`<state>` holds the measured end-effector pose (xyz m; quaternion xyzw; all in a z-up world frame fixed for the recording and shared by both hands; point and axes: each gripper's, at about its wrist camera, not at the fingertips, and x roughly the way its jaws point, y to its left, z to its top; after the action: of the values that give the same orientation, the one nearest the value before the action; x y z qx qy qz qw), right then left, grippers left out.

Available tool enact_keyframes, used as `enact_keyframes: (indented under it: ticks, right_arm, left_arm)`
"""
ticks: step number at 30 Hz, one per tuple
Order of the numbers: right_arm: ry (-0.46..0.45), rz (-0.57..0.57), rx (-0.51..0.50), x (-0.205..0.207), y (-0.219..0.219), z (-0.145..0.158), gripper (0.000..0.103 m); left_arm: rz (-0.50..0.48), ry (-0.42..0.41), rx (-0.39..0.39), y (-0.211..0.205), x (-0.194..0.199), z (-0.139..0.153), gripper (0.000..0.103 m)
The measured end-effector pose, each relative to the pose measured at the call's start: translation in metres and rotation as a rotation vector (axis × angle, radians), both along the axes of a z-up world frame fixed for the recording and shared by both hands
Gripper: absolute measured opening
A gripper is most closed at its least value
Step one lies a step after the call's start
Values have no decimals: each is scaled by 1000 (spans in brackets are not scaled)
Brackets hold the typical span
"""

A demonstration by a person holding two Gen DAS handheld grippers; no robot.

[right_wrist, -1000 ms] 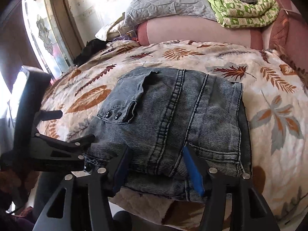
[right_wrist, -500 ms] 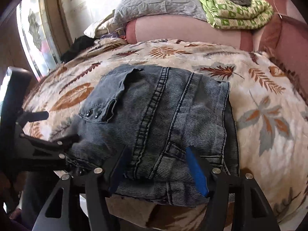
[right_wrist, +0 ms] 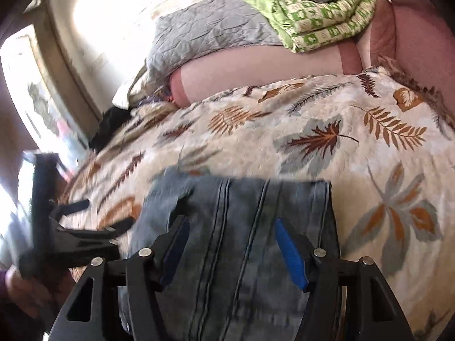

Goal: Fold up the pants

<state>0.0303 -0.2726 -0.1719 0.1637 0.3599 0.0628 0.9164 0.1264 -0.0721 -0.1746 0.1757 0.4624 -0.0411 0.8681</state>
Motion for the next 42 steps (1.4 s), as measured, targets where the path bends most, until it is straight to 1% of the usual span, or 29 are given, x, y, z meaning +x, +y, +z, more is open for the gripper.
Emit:
enact_keyframes:
  ticks: [2,3,4,5,8,9,10,12,14,16,18,20,21,22,24,26,27,28,29,30,32,35,37,40,42]
  right_arm:
    - [-7,-8,31,10,-6,0,66]
    - [0,-13,50,17,-9,-2,66]
    - [18,-15,63,24,-12,-6,66]
    - [61,-8,81,34,-14,-16,66]
    - [231,7,111,57,-14,-54,67]
    - [199,-2,112,54,-15,-52,67]
    - [194,2,106,52,-13,-49,67]
    - [177,17,55,46,-8,-40,67]
    - [138,11,29,33,-7,-33,67]
    - [107,20,38,17,-10,-26,67]
    - [74,18,12,1,-11,-17,67]
    - [43,22,-1,-17,-10,-7,67]
    - [37,19,2,-22,-11,-5,67]
    - [35,14,0,-36,-11,-5,67]
    - [45,5,-25,-53,-9,-9,67]
    - [96,7,-65,-61,-5,-18,67]
    - [156,14,-89,-61,-1,-29,68]
    - [203,20,-99,-58,1,-40,71]
    - [223,19,-108,-59,2,-45,73]
    - [223,15,-123,-59,3,-49,74]
    - [224,11,-97,-60,-1,-48,75]
    - [190,-5,-26,-63,-11,-44,75]
    - [151,-20,-7,-64,-14,-38,75]
    - [53,-45,10,-69,-15,-22,75]
    - [12,-57,43,-71,-18,-16,75]
  left_arm:
    - [5,10,20,-10,10,-7,103]
    - [-7,26,29,-15,14,-13,103]
    - [-13,48,56,-20,18,-20,103]
    - [-11,55,82,-23,20,-28,103]
    - [5,45,65,-21,20,-32,103]
    - [9,46,58,-19,19,-30,103]
    - [11,47,55,-18,18,-27,103]
    - [8,42,63,-16,12,-21,103]
    - [-5,20,62,-13,-1,-12,103]
    - [-23,3,42,-10,-17,-4,103]
    - [-36,-8,20,-6,-36,3,103]
    - [-59,-5,0,-4,-52,7,103]
    - [-69,-7,-6,-3,-61,7,103]
    - [-71,-9,-7,-2,-67,6,103]
    - [-98,15,-11,-3,-79,-4,103]
    - [-109,47,11,-6,-86,-22,103]
    - [-102,43,8,-6,-87,-28,103]
    - [-94,24,-18,-4,-88,-32,103]
    - [-89,16,-27,-3,-89,-32,103]
    - [-86,20,-30,-3,-89,-32,103]
    - [-88,18,-21,-4,-90,-27,103]
    - [-115,-44,26,-8,-97,-16,103]
    - [-121,-70,22,-9,-100,-7,103]
    - [-121,-109,4,-8,-100,8,103]
    - [-121,-138,-1,-8,-103,17,103]
